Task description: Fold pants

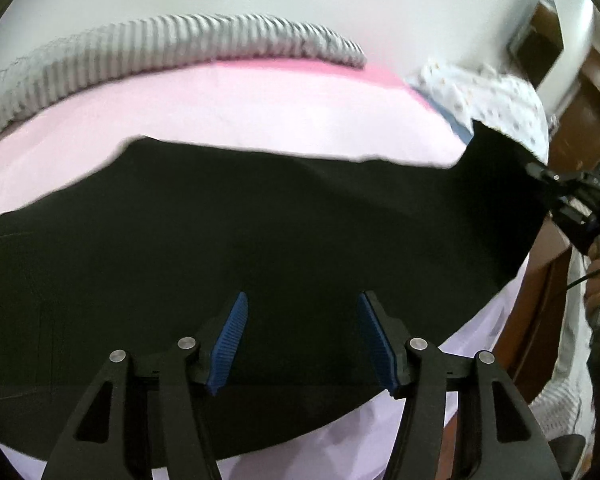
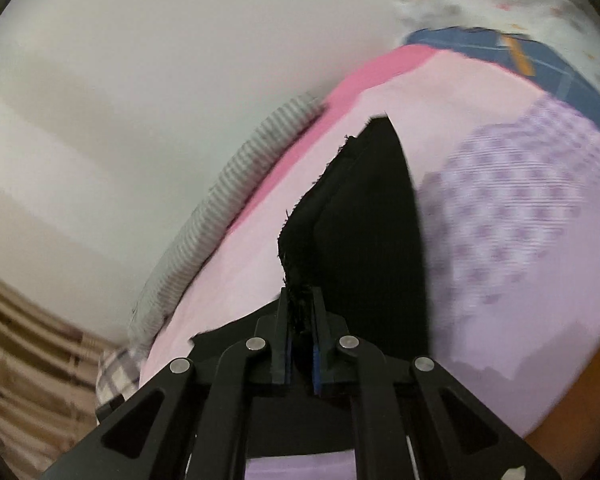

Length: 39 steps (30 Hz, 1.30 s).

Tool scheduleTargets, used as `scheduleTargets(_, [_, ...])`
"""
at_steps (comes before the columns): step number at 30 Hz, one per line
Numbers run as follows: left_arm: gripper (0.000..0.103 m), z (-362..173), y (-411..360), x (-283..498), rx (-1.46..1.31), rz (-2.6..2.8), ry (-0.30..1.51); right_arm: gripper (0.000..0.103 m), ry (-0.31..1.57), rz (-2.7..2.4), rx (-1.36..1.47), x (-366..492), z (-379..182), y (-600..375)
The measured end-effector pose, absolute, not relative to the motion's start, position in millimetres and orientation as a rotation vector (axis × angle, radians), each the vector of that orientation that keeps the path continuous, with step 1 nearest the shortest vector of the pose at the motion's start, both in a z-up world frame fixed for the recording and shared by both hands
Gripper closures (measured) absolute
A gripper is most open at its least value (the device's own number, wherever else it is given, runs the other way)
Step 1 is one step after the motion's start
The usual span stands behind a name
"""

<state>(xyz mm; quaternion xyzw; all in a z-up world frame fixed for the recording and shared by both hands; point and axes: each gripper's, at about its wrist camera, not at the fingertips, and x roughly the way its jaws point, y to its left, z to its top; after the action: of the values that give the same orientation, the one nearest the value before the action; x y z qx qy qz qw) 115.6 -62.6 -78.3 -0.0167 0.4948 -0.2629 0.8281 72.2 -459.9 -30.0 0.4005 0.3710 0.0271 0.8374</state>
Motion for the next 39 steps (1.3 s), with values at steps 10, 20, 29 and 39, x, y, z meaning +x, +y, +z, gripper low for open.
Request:
scheduleTargets(10, [0.041,-56.8,44.9,111.5,-0.198,-0.423,0.989,0.095,0.949,0.334,0.75,145.6,-32.9,-309.5])
scheduleTargets(20, [0.041,-69.8,95.5,104.1,-0.36,-0.425,1.012,0.095,1.228,0.459,0.564,128.0,-103.6,-185.0])
scheduleTargets(29, [0.041,-69.6,92.9,105.5,-0.432,-0.498,1.029,0.073,1.28,0.447,0.437,117.6,-112.1,-168.9])
scheduleTargets(39, [0.041,-79.1,74.2,111.4,-0.525,-0.579,1.129,0.038,1.107,0.234,0.305,91.0,-60.0,-206.6])
